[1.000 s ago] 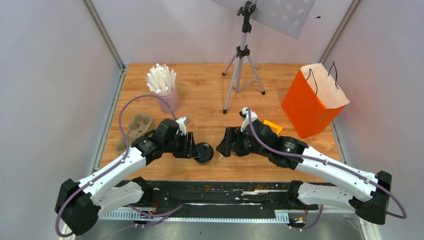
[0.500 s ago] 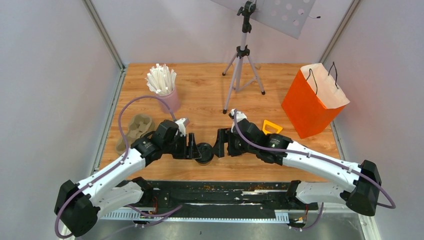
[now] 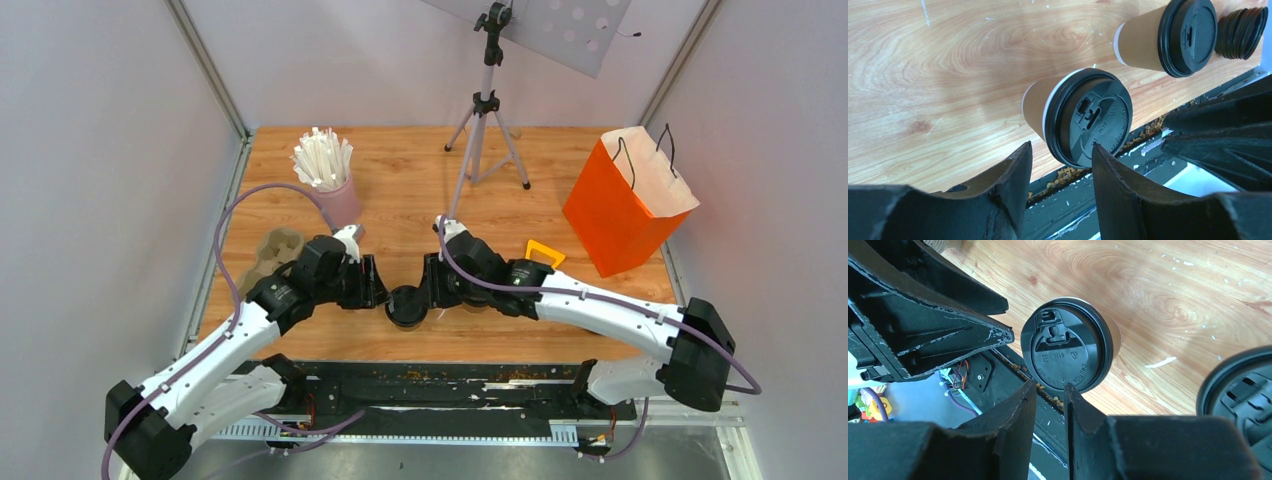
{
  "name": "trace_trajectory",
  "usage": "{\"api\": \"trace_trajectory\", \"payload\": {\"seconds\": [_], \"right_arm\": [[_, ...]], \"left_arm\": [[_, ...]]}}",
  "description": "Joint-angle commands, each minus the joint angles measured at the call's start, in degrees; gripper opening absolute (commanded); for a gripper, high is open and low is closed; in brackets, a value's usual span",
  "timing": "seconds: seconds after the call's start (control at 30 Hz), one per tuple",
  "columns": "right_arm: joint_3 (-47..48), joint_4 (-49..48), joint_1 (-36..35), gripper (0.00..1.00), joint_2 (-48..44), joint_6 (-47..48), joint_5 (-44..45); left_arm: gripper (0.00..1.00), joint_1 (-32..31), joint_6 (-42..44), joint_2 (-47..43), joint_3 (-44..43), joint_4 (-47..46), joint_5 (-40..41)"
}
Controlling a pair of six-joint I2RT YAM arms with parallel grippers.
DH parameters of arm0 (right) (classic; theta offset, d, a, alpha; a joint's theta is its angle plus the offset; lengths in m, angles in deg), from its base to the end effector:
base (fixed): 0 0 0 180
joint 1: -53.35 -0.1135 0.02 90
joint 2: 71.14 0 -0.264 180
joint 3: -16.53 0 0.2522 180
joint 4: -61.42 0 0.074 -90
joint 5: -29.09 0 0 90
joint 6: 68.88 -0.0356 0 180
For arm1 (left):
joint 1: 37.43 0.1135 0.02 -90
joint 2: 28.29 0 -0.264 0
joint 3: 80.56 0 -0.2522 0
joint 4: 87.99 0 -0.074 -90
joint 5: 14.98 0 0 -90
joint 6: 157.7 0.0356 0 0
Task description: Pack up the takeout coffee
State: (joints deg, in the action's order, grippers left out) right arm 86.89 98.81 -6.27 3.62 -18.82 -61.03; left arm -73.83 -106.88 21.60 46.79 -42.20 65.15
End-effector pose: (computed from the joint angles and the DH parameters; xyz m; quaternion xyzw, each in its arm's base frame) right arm 0.1435 0.2449 0.2758 -0.1564 0.8993 0.3125 0.2630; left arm 0.1425 -0.1127 0.2531 0.0121 0.9143 -0.3056 0.2654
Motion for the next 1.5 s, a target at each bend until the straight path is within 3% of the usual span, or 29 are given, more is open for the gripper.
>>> {"api": "trace_trajectory", "payload": {"seconds": [0.0,0.2,0.6,0.77,1.0,1.17,1.47], "right_arm": [[2.77,-5.87,-0.37,0.27,3.01,-0.33,-2.03],[5.37,-6.11,-0.24,0.26,8.83,-0.02,-3.90],[3.17,-5.90,0.38,0.24,9.98,0.85,-1.66],[2.16,-5.58,0.53,0.22,9.96,1.26,-0.77],[1.53,-4.18,0.64,0.21,8.75,2.07,0.04],[2.20,-2.64,0.64,0.21,7.23,2.97,2.62],[0.34,0.27,0.73,0.20,4.82,3.72,5.83]], "left_arm": [[0.53,2.54,-0.22,0.25,-1.13,-1.78,-0.91],[0.52,4.56,0.94,1.70,0.41,-3.27,-4.89],[0.46,4.59,6.64,7.61,1.14,-1.71,-2.27],[0.46,4.59,6.24,9.48,2.22,-3.98,-4.72],[0.49,4.59,3.40,6.26,3.79,-9.29,-9.60],[0.57,4.59,2.11,4.43,3.56,-11.13,-11.84],[0.57,4.60,0.12,4.40,5.17,-13.66,-14.10]]}}
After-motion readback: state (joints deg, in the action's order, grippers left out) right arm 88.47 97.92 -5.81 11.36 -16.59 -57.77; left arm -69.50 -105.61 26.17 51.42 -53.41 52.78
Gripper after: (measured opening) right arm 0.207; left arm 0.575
